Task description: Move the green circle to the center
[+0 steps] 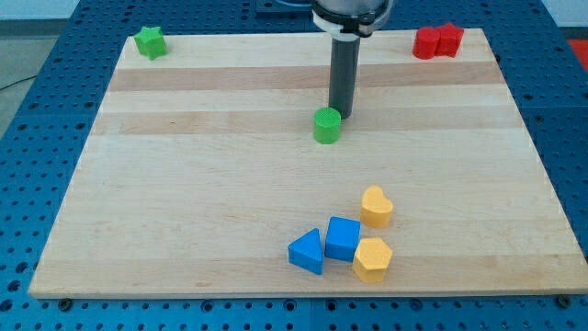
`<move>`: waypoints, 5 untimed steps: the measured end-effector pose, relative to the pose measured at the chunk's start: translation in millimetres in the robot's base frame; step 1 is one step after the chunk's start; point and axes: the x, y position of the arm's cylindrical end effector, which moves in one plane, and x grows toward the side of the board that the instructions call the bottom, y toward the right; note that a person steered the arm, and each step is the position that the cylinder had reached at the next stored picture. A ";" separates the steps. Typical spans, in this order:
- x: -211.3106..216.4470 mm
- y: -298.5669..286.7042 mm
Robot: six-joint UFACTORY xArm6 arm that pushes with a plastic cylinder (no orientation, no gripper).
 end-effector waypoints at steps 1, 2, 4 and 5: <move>0.7 27.0; 30.4 74.1; 41.8 34.0; 41.5 9.0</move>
